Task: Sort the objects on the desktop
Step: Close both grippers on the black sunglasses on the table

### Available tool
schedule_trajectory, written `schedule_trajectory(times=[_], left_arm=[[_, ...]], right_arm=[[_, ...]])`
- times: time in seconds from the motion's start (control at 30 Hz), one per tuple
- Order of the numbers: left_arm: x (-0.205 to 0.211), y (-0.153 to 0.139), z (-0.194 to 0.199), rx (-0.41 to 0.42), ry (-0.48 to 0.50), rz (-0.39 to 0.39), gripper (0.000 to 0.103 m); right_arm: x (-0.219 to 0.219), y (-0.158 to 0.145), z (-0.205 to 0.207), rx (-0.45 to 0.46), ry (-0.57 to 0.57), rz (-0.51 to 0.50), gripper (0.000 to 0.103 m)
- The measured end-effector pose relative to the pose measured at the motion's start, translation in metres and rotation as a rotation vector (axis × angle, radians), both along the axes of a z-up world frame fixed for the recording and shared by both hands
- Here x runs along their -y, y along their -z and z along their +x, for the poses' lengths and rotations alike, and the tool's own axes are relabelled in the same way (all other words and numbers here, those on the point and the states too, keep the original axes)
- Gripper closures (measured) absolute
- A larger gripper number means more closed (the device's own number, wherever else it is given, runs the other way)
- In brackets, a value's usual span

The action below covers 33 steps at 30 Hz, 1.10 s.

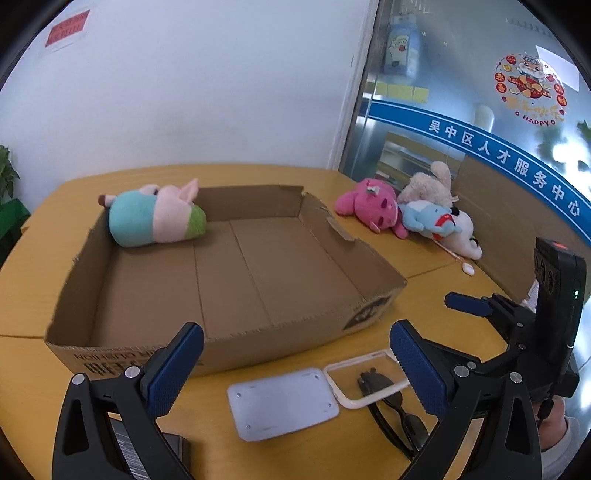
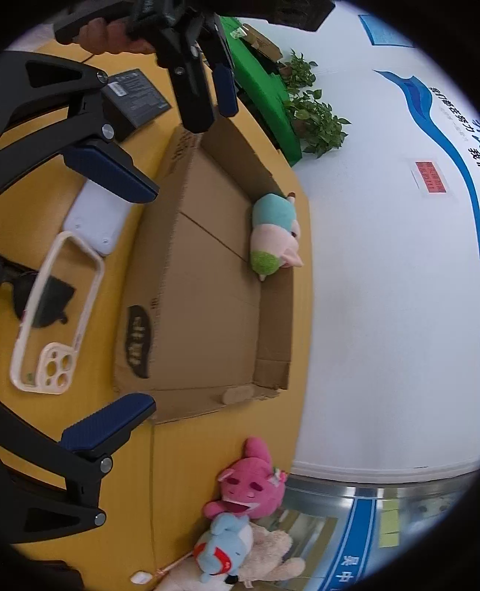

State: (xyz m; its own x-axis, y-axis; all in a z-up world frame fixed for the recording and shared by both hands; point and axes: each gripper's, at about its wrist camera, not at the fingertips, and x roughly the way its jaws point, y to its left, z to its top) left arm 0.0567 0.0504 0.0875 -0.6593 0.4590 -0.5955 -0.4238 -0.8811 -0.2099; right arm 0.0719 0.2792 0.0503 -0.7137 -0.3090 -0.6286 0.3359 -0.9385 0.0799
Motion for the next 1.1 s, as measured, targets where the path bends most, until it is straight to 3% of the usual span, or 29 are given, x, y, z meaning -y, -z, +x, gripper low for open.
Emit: schedule_trajectory(times=[0.17,0.3,0.37,0.5,0.53,0.6,0.63,0.7,0.73,0.87,0.9,1.1], left_arm=[[-0.024,0.038,0.004,0.15,0.117,0.034,0.004],[-0.043,0.064,0.006,0.268,0.209,0.088,0.011],[-0.049,0.076,0.006,0.321,0.236,0.121,0.012],[-0.059,0.096,0.005,0.421,0.287,0.175,0.025],[-0.063,0.102,0.005,0.446,0.298,0.185,0.028],[-0.068,0.11,0.005,0.481,0.315,0.199,0.034],[-0.072,0.114,0.006,0.498,0.321,0.204,0.038],[-0.079,0.122,0.007,0.526,0.335,0.212,0.045],[-0.082,0.125,0.009,0.535,0.343,0.215,0.053],[-0.087,0.129,0.016,0.53,0.33,0.186,0.063],[-0.085,0.129,0.016,0.532,0.326,0.187,0.071],[-0.069,0.13,0.031,0.548,0.317,0.196,0.073]], right_arm=[[-0.026,0.041,0.039,0.136,-0.033,-0.055,0.0],[-0.017,0.069,0.061,0.22,-0.071,-0.075,0.0],[-0.01,0.074,0.061,0.233,-0.078,-0.07,0.0],[0.005,0.082,0.056,0.226,-0.086,-0.012,0.003],[0.007,0.085,0.055,0.231,-0.09,0.001,0.006],[0.01,0.091,0.054,0.249,-0.099,0.02,0.031],[0.012,0.09,0.057,0.234,-0.097,0.04,0.034],[0.015,0.089,0.06,0.236,-0.116,0.048,0.042],[0.016,0.089,0.062,0.238,-0.121,0.044,0.042],[0.019,0.088,0.068,0.237,-0.109,0.045,0.042],[0.018,0.088,0.069,0.239,-0.105,0.035,0.042],[0.028,0.087,0.087,0.233,-0.134,0.021,0.043]])
